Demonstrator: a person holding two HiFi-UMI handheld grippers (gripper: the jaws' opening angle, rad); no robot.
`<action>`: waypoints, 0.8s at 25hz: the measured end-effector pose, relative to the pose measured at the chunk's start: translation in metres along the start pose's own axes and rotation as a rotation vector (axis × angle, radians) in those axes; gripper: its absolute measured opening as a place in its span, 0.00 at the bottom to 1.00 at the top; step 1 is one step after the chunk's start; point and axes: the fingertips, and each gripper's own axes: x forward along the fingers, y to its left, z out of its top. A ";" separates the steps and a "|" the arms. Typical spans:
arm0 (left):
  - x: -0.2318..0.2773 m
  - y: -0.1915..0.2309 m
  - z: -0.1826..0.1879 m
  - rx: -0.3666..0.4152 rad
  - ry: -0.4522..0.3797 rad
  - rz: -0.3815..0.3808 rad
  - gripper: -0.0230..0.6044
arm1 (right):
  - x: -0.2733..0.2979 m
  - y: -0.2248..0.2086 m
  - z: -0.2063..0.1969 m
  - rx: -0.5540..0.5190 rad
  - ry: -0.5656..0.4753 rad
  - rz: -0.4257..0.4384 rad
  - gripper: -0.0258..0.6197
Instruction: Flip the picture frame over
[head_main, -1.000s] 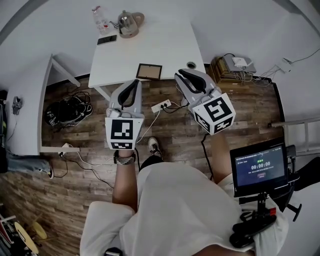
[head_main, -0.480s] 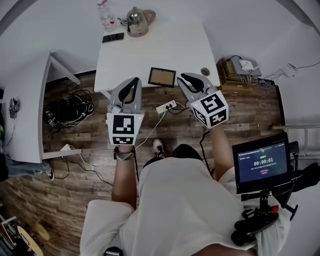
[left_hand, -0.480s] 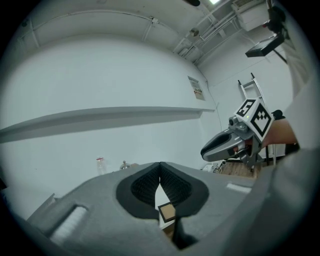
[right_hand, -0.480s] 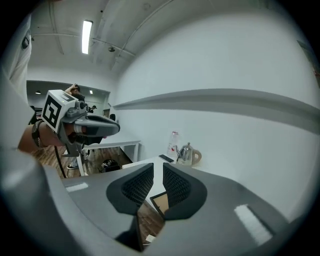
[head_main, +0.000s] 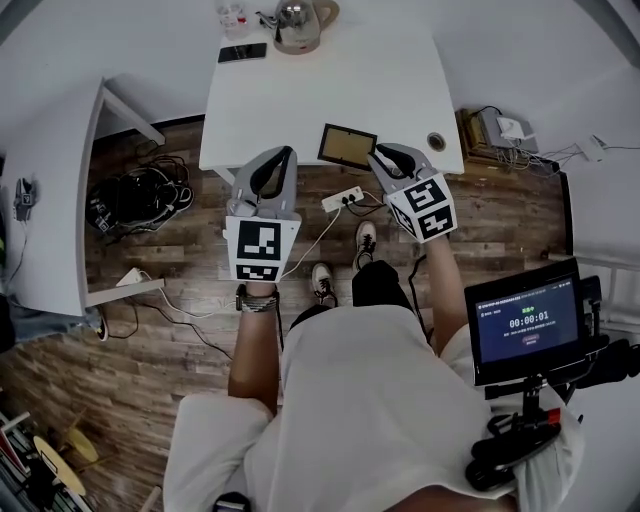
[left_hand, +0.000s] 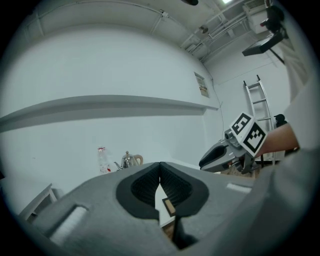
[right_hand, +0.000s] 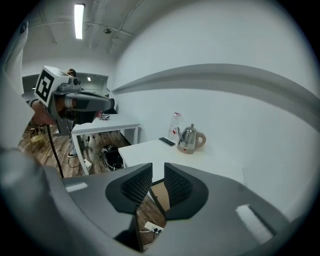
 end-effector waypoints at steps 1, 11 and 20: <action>-0.002 -0.004 -0.002 -0.003 0.005 -0.002 0.04 | 0.000 0.001 -0.004 -0.009 0.009 0.000 0.16; -0.016 -0.049 -0.022 -0.045 0.061 -0.018 0.04 | 0.006 0.017 -0.058 -0.068 0.106 0.049 0.18; 0.026 -0.013 -0.074 -0.103 0.156 -0.005 0.04 | 0.095 0.014 -0.109 -0.119 0.259 0.109 0.18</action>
